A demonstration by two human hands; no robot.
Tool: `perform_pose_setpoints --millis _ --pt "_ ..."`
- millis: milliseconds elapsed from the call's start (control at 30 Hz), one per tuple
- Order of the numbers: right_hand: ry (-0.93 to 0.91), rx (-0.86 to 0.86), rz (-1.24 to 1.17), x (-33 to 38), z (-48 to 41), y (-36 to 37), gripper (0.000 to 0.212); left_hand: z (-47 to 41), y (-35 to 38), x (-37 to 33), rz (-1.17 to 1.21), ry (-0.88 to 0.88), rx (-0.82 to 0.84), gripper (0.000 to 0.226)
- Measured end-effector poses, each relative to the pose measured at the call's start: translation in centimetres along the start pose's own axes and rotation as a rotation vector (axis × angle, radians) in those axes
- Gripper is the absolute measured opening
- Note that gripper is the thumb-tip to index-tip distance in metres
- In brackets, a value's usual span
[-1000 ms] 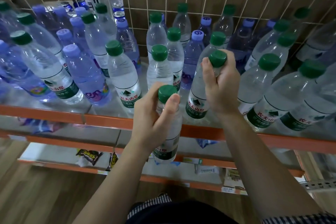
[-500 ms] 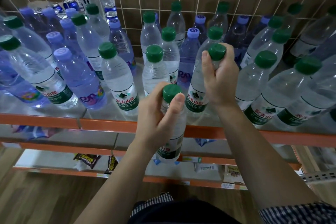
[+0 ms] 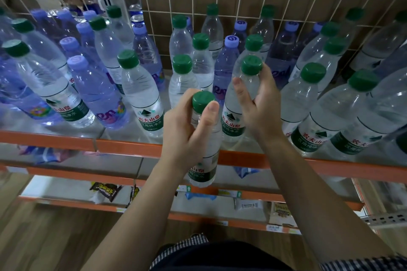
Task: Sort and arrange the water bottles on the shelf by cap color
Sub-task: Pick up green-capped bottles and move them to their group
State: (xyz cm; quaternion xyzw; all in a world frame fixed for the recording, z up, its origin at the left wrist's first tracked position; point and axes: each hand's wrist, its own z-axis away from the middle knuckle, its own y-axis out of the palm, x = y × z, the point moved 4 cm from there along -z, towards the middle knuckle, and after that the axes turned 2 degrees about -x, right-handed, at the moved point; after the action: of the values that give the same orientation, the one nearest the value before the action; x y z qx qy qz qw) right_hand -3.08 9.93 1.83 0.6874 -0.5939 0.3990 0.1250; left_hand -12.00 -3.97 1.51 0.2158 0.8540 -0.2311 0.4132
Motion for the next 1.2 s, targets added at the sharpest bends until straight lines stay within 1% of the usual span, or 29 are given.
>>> perform_pose_setpoints --millis 133,200,267,367,433,500,567,633,767,867,933,1033,1200 --pt "0.025 0.008 0.052 -0.6 1.7 -0.2 0.049 0.1 0.2 0.2 -0.017 -0.013 -0.012 0.037" --pt "0.046 0.004 0.072 -1.1 2.6 -0.5 0.053 0.2 0.2 0.4 -0.028 -0.011 -0.019 0.036" --pt "0.074 -0.002 0.040 -1.5 3.9 -0.9 0.055 0.5 0.1 0.6 -0.048 -0.006 -0.034 0.033" --pt "0.045 -0.023 0.004 -1.6 6.2 -1.3 0.048 1.1 -0.1 0.7 -0.058 -0.014 -0.059 0.031" --pt "0.015 -0.036 0.042 -1.5 7.7 -1.4 0.037 1.6 -0.5 0.9 -0.062 -0.032 -0.082 0.031" --pt "0.001 -0.014 0.066 -1.5 8.5 -1.1 0.026 2.0 -1.3 0.9 -0.079 -0.040 -0.106 0.034" --pt "-0.026 0.062 0.067 -1.3 9.0 -0.4 0.019 2.3 -2.3 1.0 -0.103 -0.043 -0.130 0.037" --pt "-0.027 0.176 0.039 -1.0 9.3 1.1 0.016 2.4 -3.6 1.1 -0.123 -0.036 -0.165 0.035" --pt "-0.008 0.356 0.035 0.2 10.2 4.7 0.015 2.1 -6.6 1.9 -0.121 -0.013 -0.219 0.042" --pt "-0.020 0.428 0.051 1.0 10.7 7.7 0.016 1.5 -9.4 2.9 -0.079 -0.014 -0.231 0.045" --pt "-0.025 0.423 0.083 1.6 11.0 9.8 0.016 0.8 -11.5 3.7 -0.065 -0.022 -0.223 0.036" --pt "0.048 0.383 0.120 2.1 11.3 12.8 0.019 -1.0 -14.6 4.8 -0.064 0.023 -0.182 0.019" --pt "0.173 0.324 0.221 1.5 11.9 15.5 0.019 -4.2 -17.5 6.4 -0.069 0.073 -0.127 0.014"
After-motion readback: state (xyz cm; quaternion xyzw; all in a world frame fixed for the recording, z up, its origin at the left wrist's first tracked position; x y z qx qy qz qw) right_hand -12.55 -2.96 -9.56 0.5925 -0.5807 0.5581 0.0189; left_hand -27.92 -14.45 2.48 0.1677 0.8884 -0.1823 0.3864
